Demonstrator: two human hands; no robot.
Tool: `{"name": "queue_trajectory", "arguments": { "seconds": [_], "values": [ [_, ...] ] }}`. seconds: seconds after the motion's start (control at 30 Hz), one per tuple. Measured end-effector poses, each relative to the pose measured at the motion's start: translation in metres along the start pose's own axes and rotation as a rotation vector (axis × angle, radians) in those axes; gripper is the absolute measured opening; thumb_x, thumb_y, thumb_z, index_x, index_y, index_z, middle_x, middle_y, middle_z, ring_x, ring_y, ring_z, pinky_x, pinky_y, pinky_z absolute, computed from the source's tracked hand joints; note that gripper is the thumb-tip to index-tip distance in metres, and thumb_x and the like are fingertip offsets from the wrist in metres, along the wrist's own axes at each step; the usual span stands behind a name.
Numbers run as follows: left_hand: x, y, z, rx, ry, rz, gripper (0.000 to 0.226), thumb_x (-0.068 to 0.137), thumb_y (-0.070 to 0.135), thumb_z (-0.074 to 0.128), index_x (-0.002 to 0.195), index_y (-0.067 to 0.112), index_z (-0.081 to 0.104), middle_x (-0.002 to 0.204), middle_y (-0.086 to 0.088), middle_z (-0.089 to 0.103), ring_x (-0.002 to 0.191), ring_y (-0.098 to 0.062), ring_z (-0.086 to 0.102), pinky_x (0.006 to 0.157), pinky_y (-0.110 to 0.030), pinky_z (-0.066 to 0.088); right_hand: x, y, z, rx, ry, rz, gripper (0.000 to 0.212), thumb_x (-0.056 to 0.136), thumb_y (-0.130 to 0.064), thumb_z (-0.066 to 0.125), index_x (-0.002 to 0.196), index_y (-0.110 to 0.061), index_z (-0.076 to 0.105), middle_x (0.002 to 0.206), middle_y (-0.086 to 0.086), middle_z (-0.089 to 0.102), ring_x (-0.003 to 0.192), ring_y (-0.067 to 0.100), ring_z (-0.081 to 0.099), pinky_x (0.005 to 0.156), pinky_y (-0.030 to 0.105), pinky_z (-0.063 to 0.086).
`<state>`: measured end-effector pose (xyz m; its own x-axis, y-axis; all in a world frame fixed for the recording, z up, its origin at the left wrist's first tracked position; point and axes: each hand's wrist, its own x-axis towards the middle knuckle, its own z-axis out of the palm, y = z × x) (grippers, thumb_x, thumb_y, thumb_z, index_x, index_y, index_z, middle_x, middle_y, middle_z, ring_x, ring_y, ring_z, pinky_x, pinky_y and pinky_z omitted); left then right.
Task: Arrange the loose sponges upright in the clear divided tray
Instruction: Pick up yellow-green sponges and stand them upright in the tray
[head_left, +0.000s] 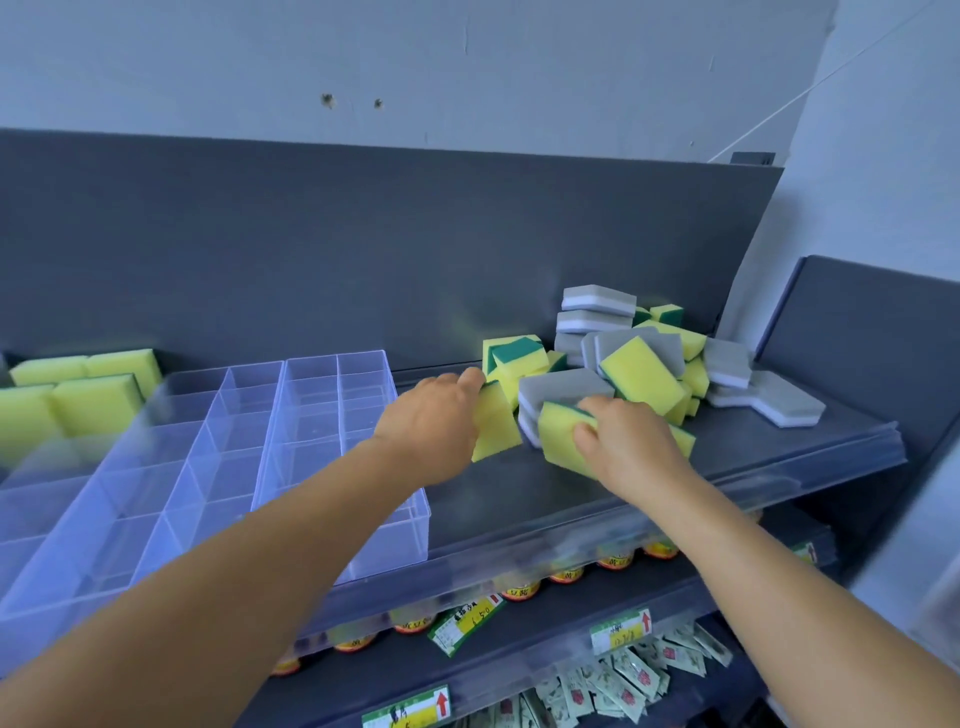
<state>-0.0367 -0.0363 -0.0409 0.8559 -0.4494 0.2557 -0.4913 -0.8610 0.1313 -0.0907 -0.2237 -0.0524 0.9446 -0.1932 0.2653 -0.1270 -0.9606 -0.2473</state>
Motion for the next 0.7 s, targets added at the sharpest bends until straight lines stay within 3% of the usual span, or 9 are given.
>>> {"name": "queue_trajectory", "arguments": {
  "seconds": [0.2, 0.33, 0.47, 0.53, 0.6, 0.7],
  "values": [
    [-0.011, -0.012, -0.03, -0.123, 0.077, 0.004, 0.037, 0.094, 0.026, 0.049, 0.131, 0.02, 0.045, 0.117, -0.006, 0.054, 0.104, -0.03, 0.055, 0.081, -0.037, 0.048, -0.007, -0.034, -0.024, 0.257, 0.142, -0.166, 0.035, 0.096, -0.017, 0.044, 0.13, -0.023, 0.049, 0.084, 0.006, 0.064, 0.077, 0.025, 0.054, 0.065, 0.031, 0.037],
    [-0.027, -0.032, -0.05, -0.157, 0.162, -0.01, 0.031, 0.095, 0.026, 0.048, 0.125, 0.016, 0.052, 0.113, -0.006, 0.056, 0.101, -0.028, 0.055, 0.08, -0.035, 0.046, -0.007, -0.068, -0.023, 0.337, 0.182, -0.244, 0.034, 0.094, -0.014, 0.045, 0.123, -0.03, 0.052, 0.063, -0.01, 0.045, 0.058, 0.009, 0.041, 0.062, 0.027, 0.028],
    [-0.051, -0.066, -0.071, -0.152, 0.206, -0.038, 0.03, 0.095, 0.025, 0.05, 0.123, 0.017, 0.054, 0.115, -0.006, 0.058, 0.104, -0.029, 0.055, 0.086, -0.037, 0.046, -0.01, -0.11, -0.02, 0.422, 0.196, -0.34, 0.031, 0.092, -0.015, 0.052, 0.12, -0.026, 0.058, 0.099, -0.009, 0.058, 0.072, 0.006, 0.045, 0.067, 0.019, 0.029],
    [-0.066, -0.087, -0.081, -0.15, 0.224, -0.054, 0.031, 0.095, 0.025, 0.05, 0.124, 0.018, 0.054, 0.116, -0.005, 0.058, 0.105, -0.028, 0.055, 0.087, -0.038, 0.046, -0.012, -0.136, -0.017, 0.433, 0.183, -0.364, 0.031, 0.088, -0.018, 0.06, 0.117, -0.028, 0.057, 0.103, -0.012, 0.057, 0.072, 0.003, 0.047, 0.069, 0.021, 0.032],
    [-0.08, -0.107, -0.09, -0.14, 0.236, -0.074, 0.031, 0.095, 0.025, 0.05, 0.125, 0.018, 0.054, 0.115, -0.005, 0.056, 0.105, -0.029, 0.055, 0.088, -0.039, 0.046, -0.015, -0.162, -0.013, 0.44, 0.175, -0.377, 0.034, 0.085, -0.016, 0.064, 0.116, -0.028, 0.057, 0.11, -0.01, 0.059, 0.086, 0.011, 0.052, 0.075, 0.025, 0.038],
    [-0.101, -0.14, -0.103, -0.138, 0.254, -0.104, 0.034, 0.094, 0.024, 0.051, 0.128, 0.019, 0.052, 0.118, -0.005, 0.052, 0.106, -0.028, 0.055, 0.089, -0.038, 0.046, -0.019, -0.201, -0.005, 0.464, 0.182, -0.393, 0.039, 0.086, -0.013, 0.063, 0.121, -0.026, 0.055, 0.119, -0.007, 0.058, 0.091, 0.011, 0.05, 0.077, 0.021, 0.036]
  ]
}}
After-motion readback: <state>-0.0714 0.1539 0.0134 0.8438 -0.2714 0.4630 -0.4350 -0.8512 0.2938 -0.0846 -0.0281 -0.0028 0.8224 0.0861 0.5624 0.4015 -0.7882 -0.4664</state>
